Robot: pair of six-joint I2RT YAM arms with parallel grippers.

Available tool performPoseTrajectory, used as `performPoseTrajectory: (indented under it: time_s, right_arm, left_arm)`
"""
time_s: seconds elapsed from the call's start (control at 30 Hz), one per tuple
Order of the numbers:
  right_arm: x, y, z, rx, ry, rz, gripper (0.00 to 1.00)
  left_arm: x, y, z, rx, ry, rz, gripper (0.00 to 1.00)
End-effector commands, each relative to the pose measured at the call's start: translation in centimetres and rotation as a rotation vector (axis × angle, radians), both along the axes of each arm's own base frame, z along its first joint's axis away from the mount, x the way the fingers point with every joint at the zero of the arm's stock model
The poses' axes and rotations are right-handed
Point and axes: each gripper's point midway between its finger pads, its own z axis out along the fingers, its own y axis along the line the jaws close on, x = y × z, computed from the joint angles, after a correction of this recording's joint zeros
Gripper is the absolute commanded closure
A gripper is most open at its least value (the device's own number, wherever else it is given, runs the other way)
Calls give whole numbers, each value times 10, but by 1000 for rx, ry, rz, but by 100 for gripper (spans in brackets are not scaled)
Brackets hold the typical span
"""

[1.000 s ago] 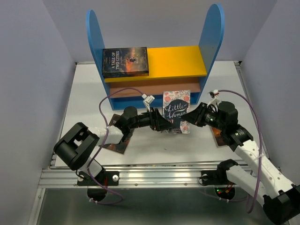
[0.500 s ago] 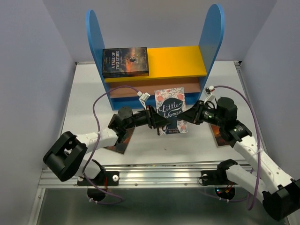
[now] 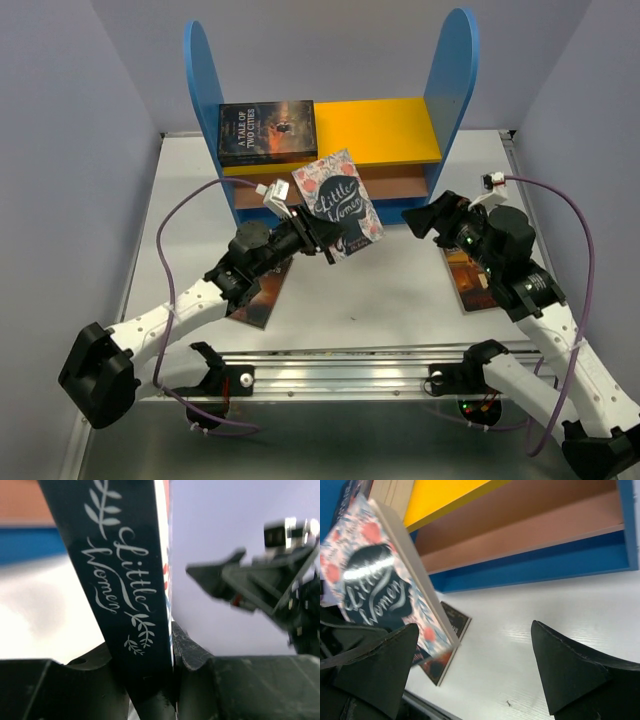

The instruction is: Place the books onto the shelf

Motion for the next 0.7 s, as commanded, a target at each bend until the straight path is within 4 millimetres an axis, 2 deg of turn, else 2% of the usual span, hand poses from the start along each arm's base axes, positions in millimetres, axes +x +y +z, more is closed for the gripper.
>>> performPoseTrajectory:
  time_s: [0.0,0.03,0.07,0.1,0.23,0.37,0.43,0.47,0.53,0.67]
  right_arm:
    - [8,-26,11,-61,-25,-135,0]
    - [8,-25,8,-69,-14,-130,0]
    - [8,-23,7,-77,-12,-116,0]
    - [8,-22,6,-79,-9,-109,0]
    - [12,-20,1,-93,5,-104,0]
    - [14,-19,0,-99,9,-102,0]
    - [15,-19,-1,-105,9,-101,0]
    - [12,-14,-1,-99,13,-72,0]
    - [12,-13,-1,-96,14,-64,0]
    - [12,-10,0,-86,19,-51,0]
  left_arm:
    - [28,35,126,-228,-186,268,100]
    - [32,41,133,-237,-175,311,100]
    - [36,50,155,-272,-195,373,100]
    - [39,56,165,-293,-190,413,100]
    - [61,84,190,-366,-110,612,100]
    - [85,105,195,-417,3,800,100]
    - [95,103,185,-417,72,844,100]
    - [97,106,194,-449,83,860,100]
    - [105,108,199,-470,89,903,100]
    - [118,107,202,-472,122,964,100]
